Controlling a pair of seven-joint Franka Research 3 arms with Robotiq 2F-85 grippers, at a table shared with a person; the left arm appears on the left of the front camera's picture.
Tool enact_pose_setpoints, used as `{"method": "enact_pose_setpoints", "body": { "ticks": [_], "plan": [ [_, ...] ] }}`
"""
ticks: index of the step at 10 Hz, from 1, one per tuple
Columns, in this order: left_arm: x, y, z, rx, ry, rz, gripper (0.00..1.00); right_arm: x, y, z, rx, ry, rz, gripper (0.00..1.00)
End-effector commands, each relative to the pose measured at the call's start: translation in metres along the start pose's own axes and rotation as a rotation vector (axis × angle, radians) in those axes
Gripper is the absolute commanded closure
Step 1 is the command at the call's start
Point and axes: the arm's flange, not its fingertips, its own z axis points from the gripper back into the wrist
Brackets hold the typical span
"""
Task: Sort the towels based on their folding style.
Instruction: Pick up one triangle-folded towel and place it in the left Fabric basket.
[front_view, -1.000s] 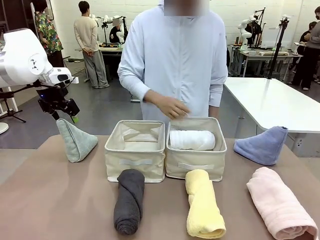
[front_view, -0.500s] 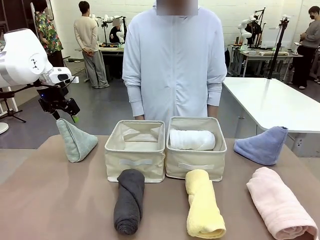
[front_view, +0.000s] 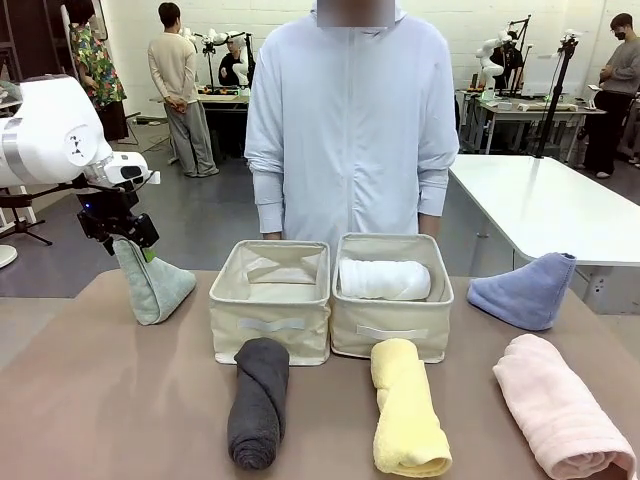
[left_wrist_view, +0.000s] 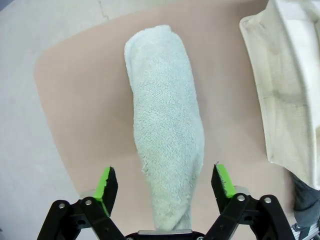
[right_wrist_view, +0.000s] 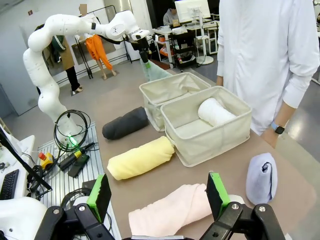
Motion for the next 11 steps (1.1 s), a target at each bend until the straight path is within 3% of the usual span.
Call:
{"method": "enact_pose_setpoints", "body": {
  "ticks": [1, 2, 3, 4, 9, 10, 11],
  "plan": [
    [0.007, -0.008, -0.003, 0.044, 0.02, 0.031, 0.57, 0.002, -0.002, 0.001, 0.006, -0.026, 0.017, 0.0],
    [0.007, -0.009, -0.002, 0.048, 0.025, 0.038, 1.0, 0.002, -0.002, 0.001, 0.006, -0.026, 0.017, 0.0],
    [0.008, -0.008, -0.003, 0.055, 0.036, 0.044, 0.62, 0.002, -0.002, 0.001, 0.006, -0.026, 0.017, 0.0],
    [0.008, -0.009, -0.004, 0.058, 0.054, 0.047, 1.0, 0.002, -0.002, 0.001, 0.006, -0.026, 0.017, 0.0],
    [0.006, -0.012, 0.004, 0.045, 0.083, 0.016, 1.0, 0.002, -0.002, 0.001, 0.006, -0.026, 0.017, 0.0],
    [0.002, -0.016, 0.017, 0.073, 0.017, -0.043, 1.0, 0.002, -0.002, 0.001, 0.006, -0.026, 0.017, 0.0],
    [-0.01, -0.029, 0.044, 0.114, 0.021, -0.144, 1.0, 0.002, -0.002, 0.001, 0.006, -0.026, 0.017, 0.0]
  ]
}}
